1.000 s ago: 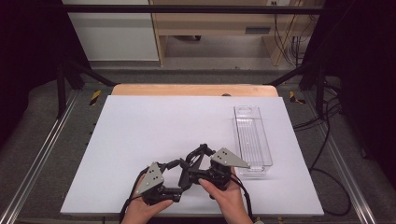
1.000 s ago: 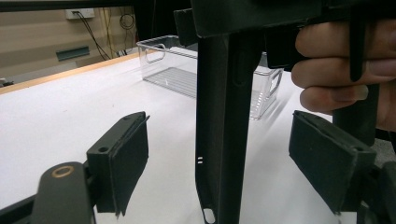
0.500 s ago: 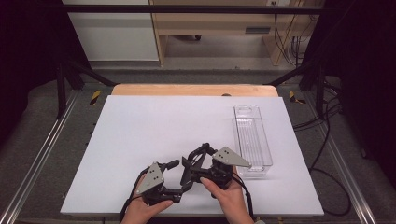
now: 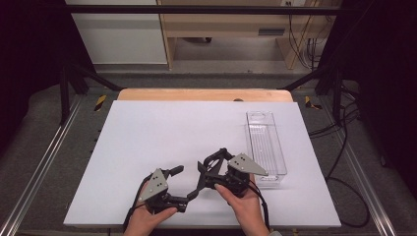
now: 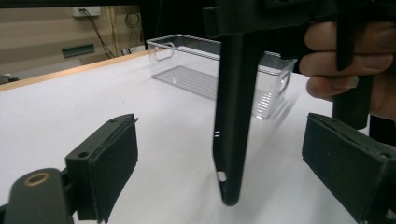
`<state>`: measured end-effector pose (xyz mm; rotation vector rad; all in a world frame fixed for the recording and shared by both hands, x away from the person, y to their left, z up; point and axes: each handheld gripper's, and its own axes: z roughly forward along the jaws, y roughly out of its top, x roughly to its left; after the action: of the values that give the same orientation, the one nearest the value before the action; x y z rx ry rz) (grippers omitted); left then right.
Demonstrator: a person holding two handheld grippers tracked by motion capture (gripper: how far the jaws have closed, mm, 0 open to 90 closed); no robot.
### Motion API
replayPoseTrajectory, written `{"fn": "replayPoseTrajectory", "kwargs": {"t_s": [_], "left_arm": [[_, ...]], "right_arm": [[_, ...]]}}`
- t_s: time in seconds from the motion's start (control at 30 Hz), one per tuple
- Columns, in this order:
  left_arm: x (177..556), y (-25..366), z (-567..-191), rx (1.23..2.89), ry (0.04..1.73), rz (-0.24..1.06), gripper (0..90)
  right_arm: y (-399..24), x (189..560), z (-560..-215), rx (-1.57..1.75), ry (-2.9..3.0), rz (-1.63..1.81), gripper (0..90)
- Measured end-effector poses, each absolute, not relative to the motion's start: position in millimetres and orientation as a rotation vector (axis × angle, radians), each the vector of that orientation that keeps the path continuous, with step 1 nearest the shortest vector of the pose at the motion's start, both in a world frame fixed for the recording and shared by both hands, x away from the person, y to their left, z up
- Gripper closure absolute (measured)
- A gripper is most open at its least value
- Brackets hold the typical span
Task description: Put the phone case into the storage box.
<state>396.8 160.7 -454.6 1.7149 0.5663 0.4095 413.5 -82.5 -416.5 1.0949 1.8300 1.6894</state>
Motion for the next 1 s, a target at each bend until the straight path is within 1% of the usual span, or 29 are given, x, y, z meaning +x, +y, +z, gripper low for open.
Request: {"fn": "replayPoseTrajectory", "kwargs": {"t_s": [0.2, 0.4, 0.53, 0.83, 1.0], "left_arm": [[408, 184, -453, 1.691, 0.621, 0.467, 8.3], [421, 216, -451, 1.666, 0.699, 0.543, 7.6], [423, 233, -451, 1.650, 0.733, 0.566, 7.4], [425, 256, -449, 1.620, 0.787, 0.600, 7.3], [423, 266, -450, 1.617, 0.812, 0.624, 7.0]], "right_arm": [[-85, 414, -416, 1.098, 1.818, 1.663, 13.6], [-87, 415, -416, 1.092, 1.818, 1.643, 13.7], [-89, 415, -415, 1.084, 1.810, 1.627, 13.7], [-95, 417, -412, 1.093, 1.784, 1.599, 13.7], [-99, 418, -403, 1.110, 1.760, 1.586, 13.7]]}}
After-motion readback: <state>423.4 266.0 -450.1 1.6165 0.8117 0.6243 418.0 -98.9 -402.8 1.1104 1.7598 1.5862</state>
